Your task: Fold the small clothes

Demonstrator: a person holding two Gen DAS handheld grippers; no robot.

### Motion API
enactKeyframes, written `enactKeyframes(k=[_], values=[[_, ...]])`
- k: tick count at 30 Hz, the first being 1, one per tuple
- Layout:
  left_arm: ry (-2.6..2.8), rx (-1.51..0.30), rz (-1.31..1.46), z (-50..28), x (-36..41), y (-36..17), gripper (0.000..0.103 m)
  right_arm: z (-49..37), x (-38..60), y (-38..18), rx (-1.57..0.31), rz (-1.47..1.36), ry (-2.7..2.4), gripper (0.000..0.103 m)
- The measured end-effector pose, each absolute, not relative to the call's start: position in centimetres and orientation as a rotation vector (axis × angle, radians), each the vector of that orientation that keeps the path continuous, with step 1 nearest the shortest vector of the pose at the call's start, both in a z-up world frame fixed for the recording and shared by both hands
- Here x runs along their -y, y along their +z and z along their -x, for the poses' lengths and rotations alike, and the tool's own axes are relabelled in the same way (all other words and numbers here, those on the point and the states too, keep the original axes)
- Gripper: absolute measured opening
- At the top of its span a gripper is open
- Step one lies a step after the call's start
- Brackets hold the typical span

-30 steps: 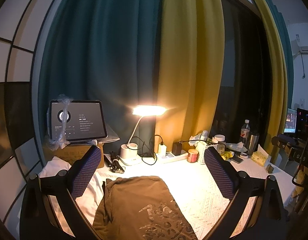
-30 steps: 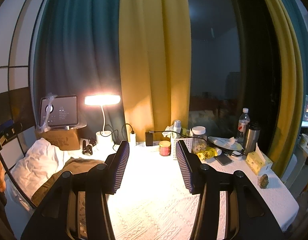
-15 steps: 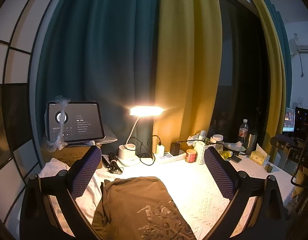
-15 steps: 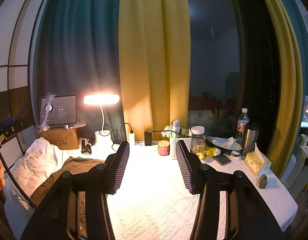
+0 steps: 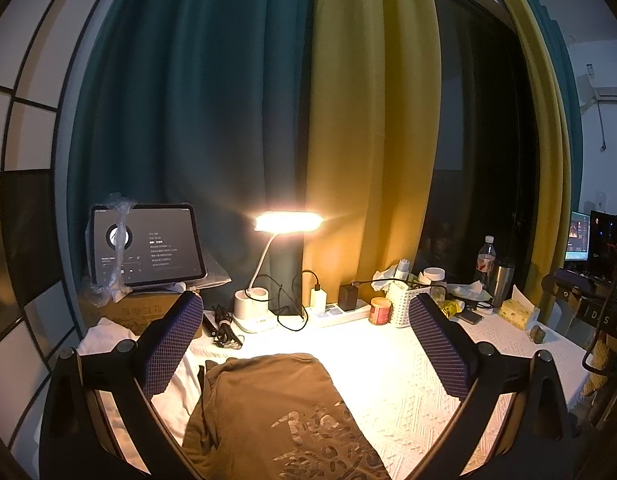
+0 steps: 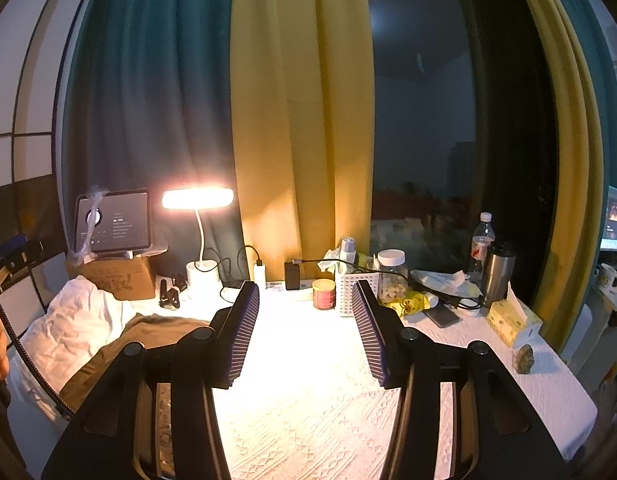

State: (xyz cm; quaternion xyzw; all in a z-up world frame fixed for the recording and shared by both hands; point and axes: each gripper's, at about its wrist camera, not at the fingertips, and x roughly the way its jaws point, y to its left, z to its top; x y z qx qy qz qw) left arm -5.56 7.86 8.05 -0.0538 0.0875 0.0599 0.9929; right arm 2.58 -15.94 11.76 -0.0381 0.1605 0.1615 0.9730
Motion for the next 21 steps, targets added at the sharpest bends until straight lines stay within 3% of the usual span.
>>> enactKeyframes(k=[21], values=[[0.124,-0.179,0.108,5.47,-7.46,8.04,0.101,-2.57,16.66,11.35,-0.323,0.078,0.314,0.051]])
